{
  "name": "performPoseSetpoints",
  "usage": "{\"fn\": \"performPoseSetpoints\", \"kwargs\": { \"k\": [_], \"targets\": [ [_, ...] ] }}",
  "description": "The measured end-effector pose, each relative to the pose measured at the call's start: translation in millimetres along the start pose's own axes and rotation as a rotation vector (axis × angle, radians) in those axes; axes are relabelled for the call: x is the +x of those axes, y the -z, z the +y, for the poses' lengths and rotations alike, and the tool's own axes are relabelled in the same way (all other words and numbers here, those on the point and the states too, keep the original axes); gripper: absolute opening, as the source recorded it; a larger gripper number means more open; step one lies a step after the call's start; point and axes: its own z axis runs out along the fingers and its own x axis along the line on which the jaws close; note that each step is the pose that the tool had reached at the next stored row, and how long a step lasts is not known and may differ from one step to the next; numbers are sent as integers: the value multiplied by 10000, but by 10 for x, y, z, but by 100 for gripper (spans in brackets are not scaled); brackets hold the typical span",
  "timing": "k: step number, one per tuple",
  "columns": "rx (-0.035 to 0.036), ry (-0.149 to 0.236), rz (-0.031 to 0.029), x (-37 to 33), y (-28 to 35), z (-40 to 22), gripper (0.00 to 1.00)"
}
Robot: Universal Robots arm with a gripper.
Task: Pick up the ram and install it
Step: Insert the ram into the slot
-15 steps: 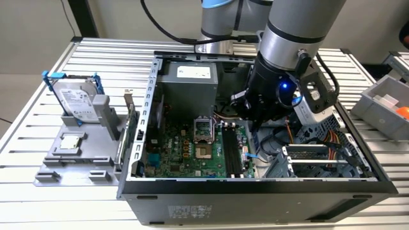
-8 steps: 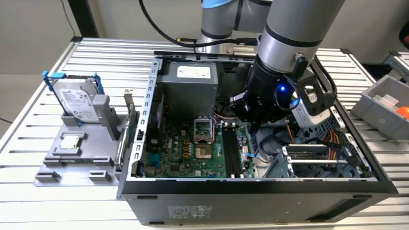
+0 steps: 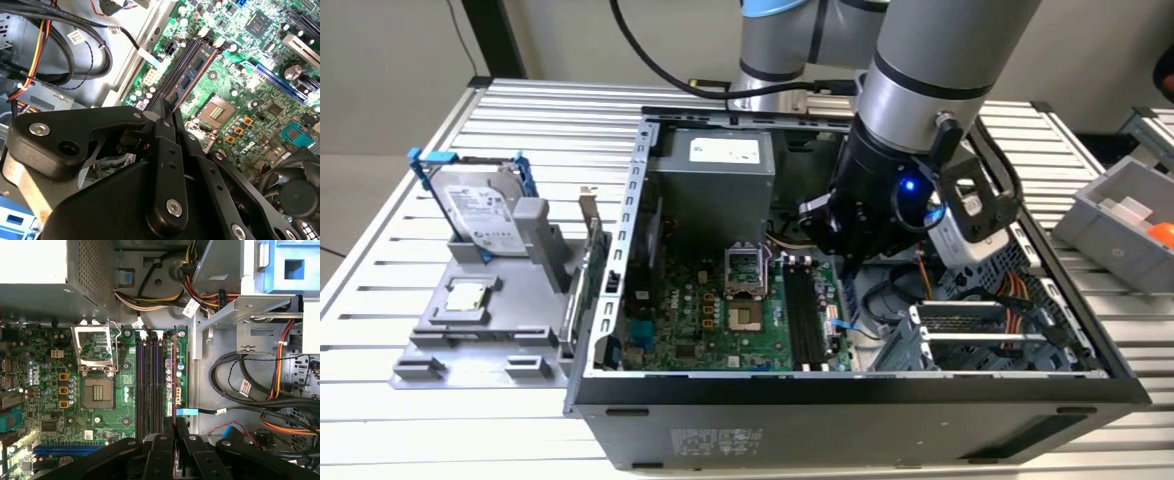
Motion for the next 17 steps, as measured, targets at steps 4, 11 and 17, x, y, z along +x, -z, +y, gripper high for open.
{"fn": "performPoseSetpoints", "kwargs": {
  "k": [4,11,17],
  "targets": [
    [3,0,5,-1,-35,-1,0],
    [2,2,7,0,-135,-3,0],
    [1,2,7,2,-221,-5,0]
  ]
}}
